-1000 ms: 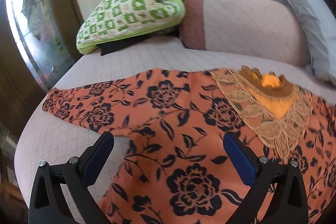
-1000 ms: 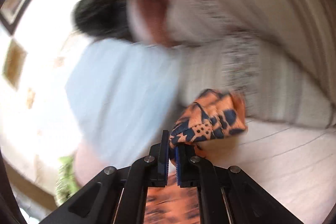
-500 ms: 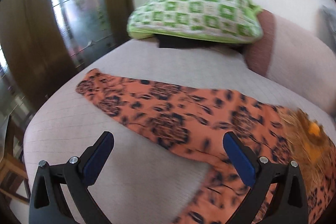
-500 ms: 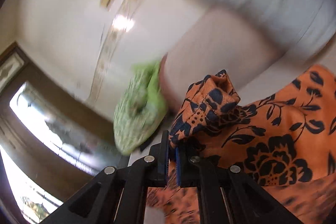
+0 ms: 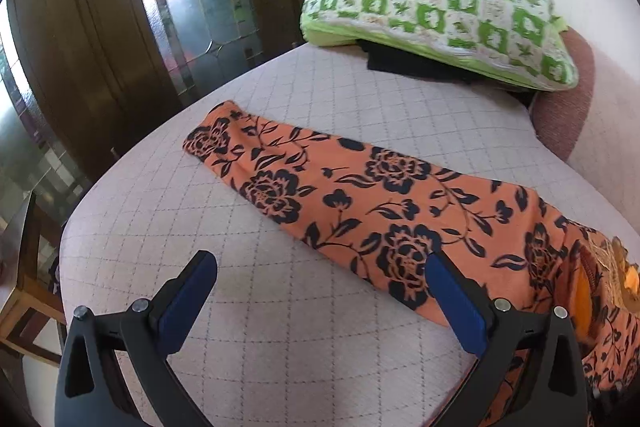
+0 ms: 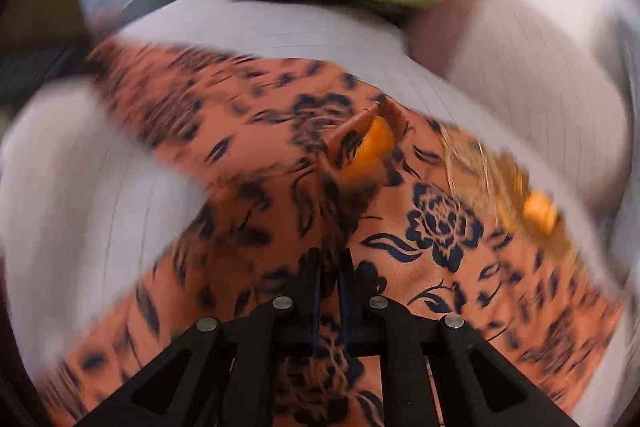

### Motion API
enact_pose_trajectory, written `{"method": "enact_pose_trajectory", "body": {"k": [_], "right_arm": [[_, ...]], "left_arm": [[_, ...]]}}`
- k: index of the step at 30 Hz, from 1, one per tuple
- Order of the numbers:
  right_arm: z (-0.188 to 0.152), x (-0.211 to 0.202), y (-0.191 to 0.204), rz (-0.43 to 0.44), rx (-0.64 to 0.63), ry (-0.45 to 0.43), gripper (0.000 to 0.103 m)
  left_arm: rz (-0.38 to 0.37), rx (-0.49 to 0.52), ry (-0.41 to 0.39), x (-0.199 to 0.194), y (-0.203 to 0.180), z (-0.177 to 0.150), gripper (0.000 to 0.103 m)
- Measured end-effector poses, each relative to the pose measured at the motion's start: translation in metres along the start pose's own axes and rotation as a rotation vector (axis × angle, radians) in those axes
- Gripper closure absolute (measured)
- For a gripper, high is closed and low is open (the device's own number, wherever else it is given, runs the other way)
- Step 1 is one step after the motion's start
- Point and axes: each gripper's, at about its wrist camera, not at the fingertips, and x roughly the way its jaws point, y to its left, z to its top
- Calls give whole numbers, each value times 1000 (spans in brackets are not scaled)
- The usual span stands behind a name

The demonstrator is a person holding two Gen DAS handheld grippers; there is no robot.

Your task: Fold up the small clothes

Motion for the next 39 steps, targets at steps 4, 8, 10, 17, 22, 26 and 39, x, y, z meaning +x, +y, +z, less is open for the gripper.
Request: {"method": "enact_pose_trajectory", "body": {"k": [4,8,10,17,22,26,39], "right_arm": [[-21,-23,29,-208,-355,-126,91],[-33,-42,7,-151,-334,-162,91],[-29,-39,-12,-95,-198,-131,90],[-21,-31,-81,251,419,-122,90],[-1,18,-54,349,509,-44,90],[0,20,-41,330,455,-13,90],[-145,-65,-107,223,434,-15,90]], "left_arm": [[14,-60,31,7,17,4,0],[43,-109,60,17,37,8,0],[41,-145,94,26,49,9,0],[23,-250,209,60,91,13,0],[-108,-347,281,80,111,13,0],[-193,-393,293,93,120,17,0],[-486,-562,325,135,130,32,38]]}}
